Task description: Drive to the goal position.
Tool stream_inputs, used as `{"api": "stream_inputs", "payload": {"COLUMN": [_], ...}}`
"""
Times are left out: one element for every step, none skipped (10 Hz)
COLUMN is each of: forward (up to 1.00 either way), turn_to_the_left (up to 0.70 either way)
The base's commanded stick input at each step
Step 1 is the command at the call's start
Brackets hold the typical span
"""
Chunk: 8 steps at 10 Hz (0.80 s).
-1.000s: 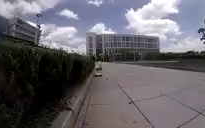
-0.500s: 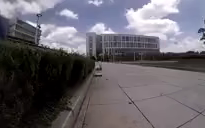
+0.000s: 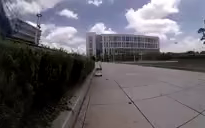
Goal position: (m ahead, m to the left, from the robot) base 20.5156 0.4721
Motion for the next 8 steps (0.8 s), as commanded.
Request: {"api": "stream_inputs", "payload": {"forward": [0.0,0.04,0.04,0.04,0.01,0.04,0.04,0.04], "turn_to_the_left": [0.0,0.0,0.0,0.0,0.0,0.0,0.0,0.0]}}
